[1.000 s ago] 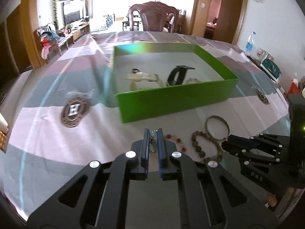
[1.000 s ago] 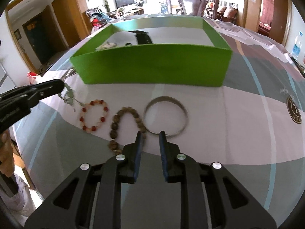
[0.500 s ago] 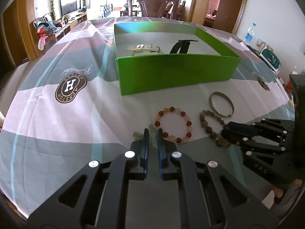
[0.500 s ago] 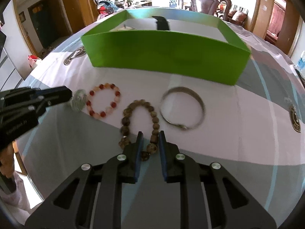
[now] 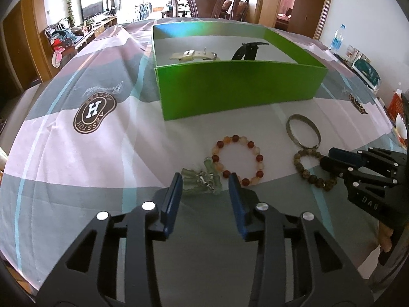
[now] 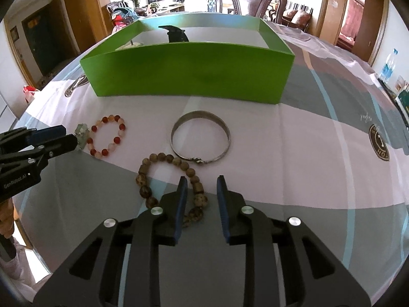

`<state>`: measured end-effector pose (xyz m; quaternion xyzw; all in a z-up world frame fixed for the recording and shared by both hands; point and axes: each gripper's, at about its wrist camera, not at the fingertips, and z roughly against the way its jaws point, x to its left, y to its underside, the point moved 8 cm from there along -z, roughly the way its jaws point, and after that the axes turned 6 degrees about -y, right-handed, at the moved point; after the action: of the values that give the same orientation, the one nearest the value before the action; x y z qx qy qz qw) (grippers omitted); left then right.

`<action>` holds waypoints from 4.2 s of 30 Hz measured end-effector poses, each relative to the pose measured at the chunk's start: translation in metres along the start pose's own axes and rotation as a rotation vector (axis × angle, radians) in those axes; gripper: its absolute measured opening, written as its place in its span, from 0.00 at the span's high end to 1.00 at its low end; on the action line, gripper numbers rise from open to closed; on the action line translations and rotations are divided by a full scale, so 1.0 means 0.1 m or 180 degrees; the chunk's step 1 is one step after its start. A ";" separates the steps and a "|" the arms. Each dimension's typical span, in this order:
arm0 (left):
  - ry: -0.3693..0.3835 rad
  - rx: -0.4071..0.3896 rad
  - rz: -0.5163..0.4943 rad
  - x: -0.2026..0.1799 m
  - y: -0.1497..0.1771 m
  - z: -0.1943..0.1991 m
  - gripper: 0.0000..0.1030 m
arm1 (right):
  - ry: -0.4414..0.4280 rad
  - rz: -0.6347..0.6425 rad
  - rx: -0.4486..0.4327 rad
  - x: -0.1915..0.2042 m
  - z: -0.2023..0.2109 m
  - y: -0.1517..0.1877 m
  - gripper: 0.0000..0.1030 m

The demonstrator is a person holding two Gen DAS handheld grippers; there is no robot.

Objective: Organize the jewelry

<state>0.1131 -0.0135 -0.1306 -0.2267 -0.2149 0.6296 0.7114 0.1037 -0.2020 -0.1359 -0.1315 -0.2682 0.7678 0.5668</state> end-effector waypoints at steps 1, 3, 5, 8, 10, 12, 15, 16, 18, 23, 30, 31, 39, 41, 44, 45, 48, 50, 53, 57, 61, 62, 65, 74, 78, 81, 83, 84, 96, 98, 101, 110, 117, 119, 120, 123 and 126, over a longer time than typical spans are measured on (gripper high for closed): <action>-0.0003 0.0011 0.0000 -0.01 0.00 -0.02 0.64 | 0.0033 0.0022 -0.0022 0.01 0.00 -0.01 0.75; -0.0004 0.0035 -0.0003 -0.01 0.01 -0.05 0.64 | 0.0063 0.0051 -0.0035 0.02 0.00 -0.01 0.75; -0.0015 0.0027 -0.0016 -0.02 0.01 -0.06 0.64 | 0.0058 0.0055 -0.0043 0.03 -0.01 -0.01 0.75; 0.0001 0.0041 -0.0015 -0.03 0.00 -0.07 0.64 | 0.0039 0.0038 -0.0042 0.02 -0.01 -0.01 0.75; -0.0007 0.0058 -0.0015 -0.03 0.01 -0.09 0.66 | 0.0045 0.0044 -0.0047 0.02 -0.01 -0.02 0.75; -0.0008 0.0064 -0.0015 -0.03 0.00 -0.11 0.70 | 0.0050 0.0049 -0.0052 0.02 0.00 -0.01 0.75; -0.0012 0.0063 -0.0008 -0.03 -0.01 -0.11 0.76 | 0.0052 0.0053 -0.0053 0.02 -0.01 -0.01 0.75; -0.0014 0.0064 -0.0010 -0.03 -0.01 -0.11 0.78 | 0.0054 0.0058 -0.0056 0.02 0.00 -0.01 0.75; -0.0010 0.0061 -0.0009 -0.03 -0.01 -0.11 0.81 | 0.0057 0.0067 -0.0062 0.03 0.00 -0.01 0.75; -0.0047 0.0035 -0.0049 -0.06 -0.02 -0.11 0.90 | -0.0015 0.0054 -0.0076 0.05 -0.01 0.00 0.89; -0.0058 -0.0020 -0.0061 -0.07 -0.05 -0.07 0.94 | 0.0008 0.0032 -0.0084 0.05 0.01 -0.01 0.91; -0.0061 -0.0038 -0.0061 -0.07 -0.07 -0.05 0.94 | 0.0016 0.0013 -0.0098 0.03 0.02 -0.02 0.91; -0.0046 -0.0155 -0.0078 -0.08 -0.15 0.10 0.94 | 0.0044 -0.0037 -0.0303 -0.04 0.25 -0.16 0.91; -0.0038 -0.0162 -0.0087 -0.09 -0.15 0.11 0.94 | 0.0059 -0.0038 -0.0360 -0.05 0.30 -0.20 0.91; -0.0037 -0.0134 -0.0097 -0.11 -0.13 0.09 0.94 | 0.0132 -0.0062 -0.0324 -0.10 0.27 -0.18 0.91; -0.0036 -0.0121 -0.0095 -0.11 -0.13 0.07 0.94 | 0.0142 -0.0068 -0.0292 -0.12 0.25 -0.16 0.91; -0.0049 -0.0081 -0.0085 -0.11 -0.11 0.02 0.94 | 0.0160 -0.0105 -0.0205 -0.16 0.19 -0.09 0.91; -0.0059 -0.0063 -0.0079 -0.10 -0.10 0.00 0.94 | 0.0166 -0.0133 -0.0178 -0.19 0.16 -0.05 0.91; -0.0067 -0.0039 -0.0068 -0.09 -0.08 -0.04 0.93 | 0.0183 -0.0180 -0.0147 -0.24 0.15 -0.01 0.91; -0.0104 -0.0009 -0.0025 -0.05 -0.07 -0.07 0.89 | 0.0150 -0.0223 -0.0107 -0.28 0.11 0.04 0.83; -0.0169 -0.0001 -0.0020 -0.02 -0.06 -0.09 0.69 | 0.0092 -0.0167 -0.0150 -0.23 0.13 0.06 0.59; -0.0163 0.0002 -0.0017 -0.02 -0.05 -0.09 0.69 | 0.0081 -0.0158 -0.0161 -0.21 0.14 0.06 0.57; -0.0175 0.0010 -0.0006 -0.01 -0.04 -0.10 0.65 | 0.0017 -0.0106 -0.0186 -0.14 0.15 0.04 0.57; -0.0141 0.0029 0.0012 -0.01 -0.01 -0.12 0.50 | -0.0119 0.0132 -0.0095 0.19 0.06 0.05 0.57; -0.0137 0.0030 0.0009 -0.02 -0.03 -0.14 0.56 | -0.0104 0.0147 -0.0065 0.22 0.01 0.07 0.57; -0.0123 0.0041 0.0009 -0.04 -0.06 -0.17 0.66 | -0.0110 0.0143 -0.0069 0.21 0.01 0.07 0.57; -0.0130 0.0026 0.0003 -0.07 -0.07 -0.18 0.68 | -0.0103 0.0149 -0.0072 0.21 0.01 0.07 0.57; -0.0131 0.0022 0.0003 -0.08 -0.08 -0.18 0.69 | -0.0098 0.0157 -0.0076 0.21 0.00 0.07 0.57; -0.0128 -0.0016 0.0021 -0.09 -0.09 -0.18 0.79 | -0.0199 0.0205 -0.0073 0.29 0.02 0.08 0.89; -0.0070 -0.0019 0.0027 -0.10 -0.10 -0.15 0.93 | -0.0227 0.0200 -0.0068 0.30 0.02 0.08 0.89; -0.0087 -0.0026 0.0024 -0.09 -0.09 -0.13 0.94 | -0.0222 0.0173 -0.0094 0.28 0.04 0.07 0.89; -0.0113 -0.0205 0.0029 -0.03 -0.24 0.10 0.94 | -0.0134 0.0171 -0.0353 0.19 0.31 -0.12 0.89; -0.0130 -0.0370 0.0008 0.00 -0.40 0.29 0.94 | -0.0045 0.0135 -0.0689 0.07 0.65 -0.39 0.89; -0.0132 -0.0378 0.0007 0.00 -0.42 0.31 0.94 | -0.0030 0.0122 -0.0751 0.03 0.71 -0.44 0.89; -0.0131 -0.0380 0.0005 0.00 -0.42 0.31 0.94 | -0.0020 0.0114 -0.0778 0.01 0.74 -0.47 0.89; -0.0134 -0.0394 0.0003 0.00 -0.44 0.31 0.94 | 0.0023 0.0107 -0.0839 -0.03 0.80 -0.54 0.89; -0.0124 -0.0401 0.0002 0.00 -0.47 0.32 0.94 | 0.0037 0.0139 -0.0838 -0.01 0.79 -0.56 0.89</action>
<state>0.1312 -0.0166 -0.0770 -0.2588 -0.2678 0.6193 0.6912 0.1087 -0.2114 -0.0398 -0.2149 -0.3604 0.7374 0.5293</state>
